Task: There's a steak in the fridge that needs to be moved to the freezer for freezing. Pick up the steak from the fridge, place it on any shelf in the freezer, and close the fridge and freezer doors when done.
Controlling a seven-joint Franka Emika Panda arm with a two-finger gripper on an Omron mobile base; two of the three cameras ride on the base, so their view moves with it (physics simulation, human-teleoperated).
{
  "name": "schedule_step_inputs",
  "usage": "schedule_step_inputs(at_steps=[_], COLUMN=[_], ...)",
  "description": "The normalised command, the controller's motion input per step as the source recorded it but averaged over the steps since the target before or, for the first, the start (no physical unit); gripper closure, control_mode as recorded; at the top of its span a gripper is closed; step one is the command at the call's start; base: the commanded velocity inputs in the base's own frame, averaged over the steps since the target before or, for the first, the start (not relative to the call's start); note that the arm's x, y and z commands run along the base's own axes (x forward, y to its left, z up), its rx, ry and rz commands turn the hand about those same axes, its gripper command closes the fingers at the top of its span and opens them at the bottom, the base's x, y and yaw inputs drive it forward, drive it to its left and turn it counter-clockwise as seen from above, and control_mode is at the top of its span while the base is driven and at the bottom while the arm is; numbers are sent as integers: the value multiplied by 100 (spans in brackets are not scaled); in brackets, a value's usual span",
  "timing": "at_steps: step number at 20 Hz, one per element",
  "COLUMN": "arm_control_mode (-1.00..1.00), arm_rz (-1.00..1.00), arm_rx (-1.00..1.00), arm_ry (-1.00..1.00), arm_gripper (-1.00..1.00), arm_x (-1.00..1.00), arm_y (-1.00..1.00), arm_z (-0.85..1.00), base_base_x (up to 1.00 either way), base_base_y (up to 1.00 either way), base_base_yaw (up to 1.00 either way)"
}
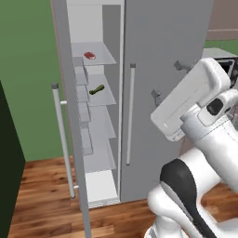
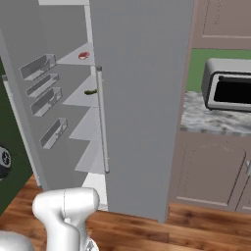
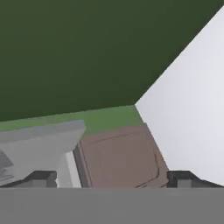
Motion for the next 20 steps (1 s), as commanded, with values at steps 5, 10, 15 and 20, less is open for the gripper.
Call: schedule_step_inputs(at_steps=[5,10,15,20], arm_control_mode=[-100,-100,-100,-100], arm_rz=[-31,-27,-27,-20], arm_rx=[-36,-32,-18,-3], arm_ry=[16,20,0,-1], arm_gripper=[-100,-100,-100,-100], arm_x=[0,27,53,48], arm_y=[100,100,93,58], arm_z=[-70,-97,-68,-46], base_base_x=[0,0,0,0], base_base_y=[0,0,0,0], base_base_yaw=[0,0,0,0])
